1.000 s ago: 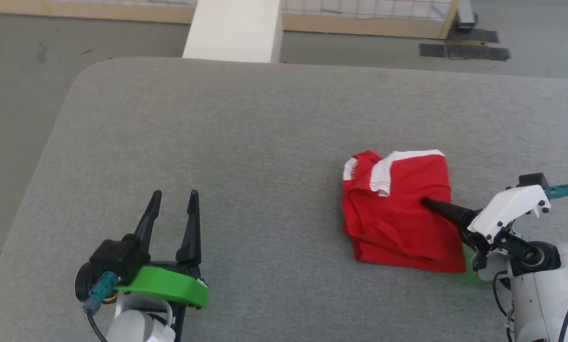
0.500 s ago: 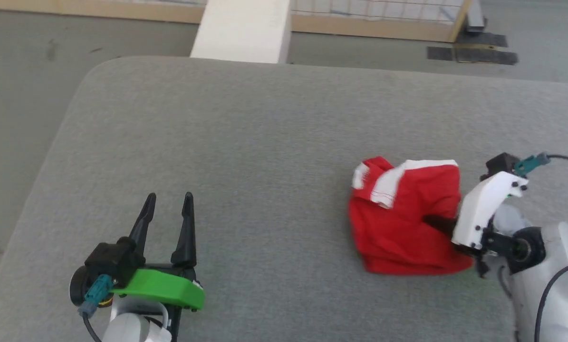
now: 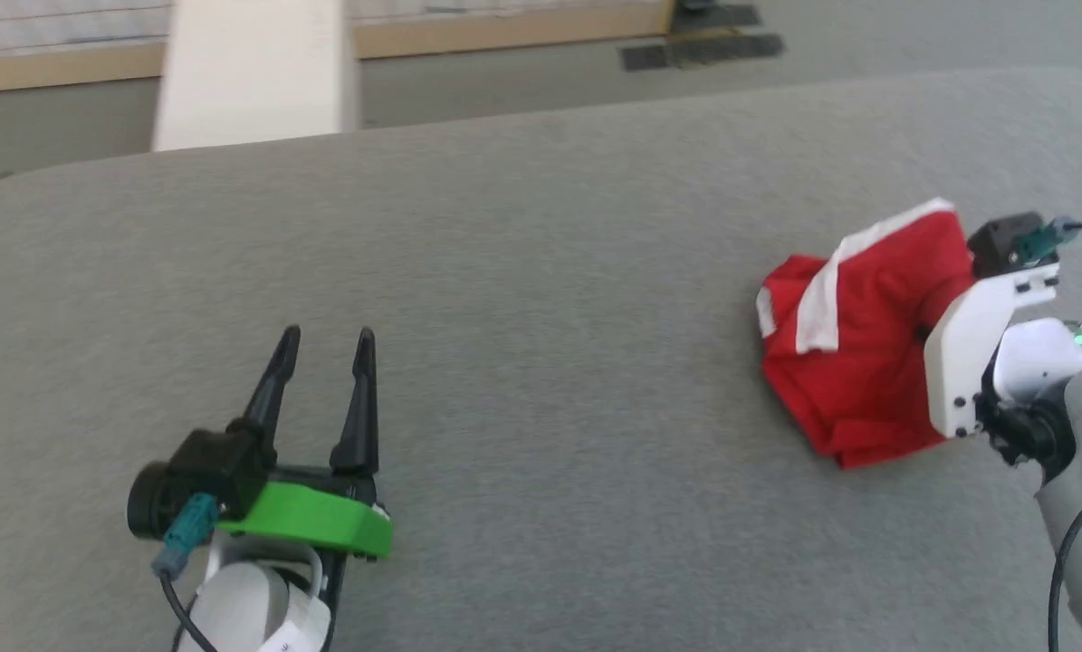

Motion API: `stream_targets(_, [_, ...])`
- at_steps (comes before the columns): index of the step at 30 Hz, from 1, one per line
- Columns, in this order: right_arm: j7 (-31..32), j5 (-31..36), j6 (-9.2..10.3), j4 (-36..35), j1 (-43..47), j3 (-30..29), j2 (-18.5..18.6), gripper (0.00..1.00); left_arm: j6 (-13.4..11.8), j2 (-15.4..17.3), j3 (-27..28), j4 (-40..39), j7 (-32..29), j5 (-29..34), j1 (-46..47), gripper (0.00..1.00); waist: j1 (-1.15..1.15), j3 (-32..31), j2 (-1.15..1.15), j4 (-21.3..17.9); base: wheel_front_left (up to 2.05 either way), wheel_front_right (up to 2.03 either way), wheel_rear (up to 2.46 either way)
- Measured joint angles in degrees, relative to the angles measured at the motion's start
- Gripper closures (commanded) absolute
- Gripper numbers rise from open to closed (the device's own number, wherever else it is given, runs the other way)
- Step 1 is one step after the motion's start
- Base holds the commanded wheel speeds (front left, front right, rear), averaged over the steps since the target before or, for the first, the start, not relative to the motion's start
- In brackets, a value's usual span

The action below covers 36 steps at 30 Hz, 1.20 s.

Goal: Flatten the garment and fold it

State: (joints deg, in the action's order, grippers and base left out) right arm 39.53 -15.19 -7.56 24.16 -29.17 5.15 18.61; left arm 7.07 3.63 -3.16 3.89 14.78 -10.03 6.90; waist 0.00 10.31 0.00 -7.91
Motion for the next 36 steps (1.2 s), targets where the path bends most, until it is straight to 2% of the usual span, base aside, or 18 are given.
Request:
stream_targets(7, [-6.56, 6.2, 0.0, 5.15, -5.02, 0.23, 1.81, 1.0, 0.0, 2.76, -1.07, -2.26, -0.01, 0.47, 2.92, 0.0, 0.0, 3.96, 0.0, -6.33, 0.0, 0.0, 0.0])
stream_targets(14, [-12.87, 13.72, -0.01, 10.88, -11.35, -4.22, 1.48, 1.0, 0.0, 6.01, -0.21, -4.22, 0.0, 1.48, 4.41, 0.0, 0.01, 10.28, 0.0, -10.27, 0.0, 0.0, 0.0])
stream_targets(22, [-18.57, 23.99, -0.01, 16.57, -16.7, -15.43, 0.82, 1.0, 0.0, 8.78, -0.51, -5.56, -0.13, 1.83, 6.47, 0.0, 0.01, 17.38, 0.0, -12.96, 0.0, 0.0, 0.0])
stream_targets(29, [-23.53, 29.51, -0.02, 19.47, -18.42, -24.09, 0.26, 1.0, -0.02, 9.24, -0.59, -6.65, -0.34, 1.81, 7.18, 0.0, 0.01, 20.73, 0.0, -12.25, 0.0, 0.0, 0.0])
stream_targets(30, [-23.98, 30.25, -0.02, 19.76, -18.61, -24.9, 0.18, 0.95, -0.05, 9.23, -0.6, -6.6, -0.34, 1.8, 7.16, 0.0, 0.01, 20.77, 0.0, -11.94, 0.0, 0.0, 0.0])
stream_targets(32, [-24.88, 31.94, -0.03, 20.23, -18.7, -25.92, -0.07, 0.05, -0.09, 9.17, -0.59, -6.28, -0.33, 1.75, 7.12, 0.0, 0.01, 20.47, 0.0, -11.46, 0.0, 0.0, 0.0])
stream_targets(33, [-25.13, 32.44, -0.03, 20.48, -18.71, -26.82, -0.31, 0.0, -0.11, 9.04, -0.58, -6.03, -0.33, 1.6, 7.09, 0.0, 0.01, 20.1, 0.0, -11.24, 0.0, 0.0, 0.0])
stream_targets(36, [-26.39, 33.07, -0.03, 20.82, -18.67, -29.1, -0.4, 0.0, -0.16, 8.24, -0.71, -4.82, -0.32, 1.25, 6.91, 0.0, 0.01, 18.54, 0.0, -10.57, 0.0, 0.0, 0.0])
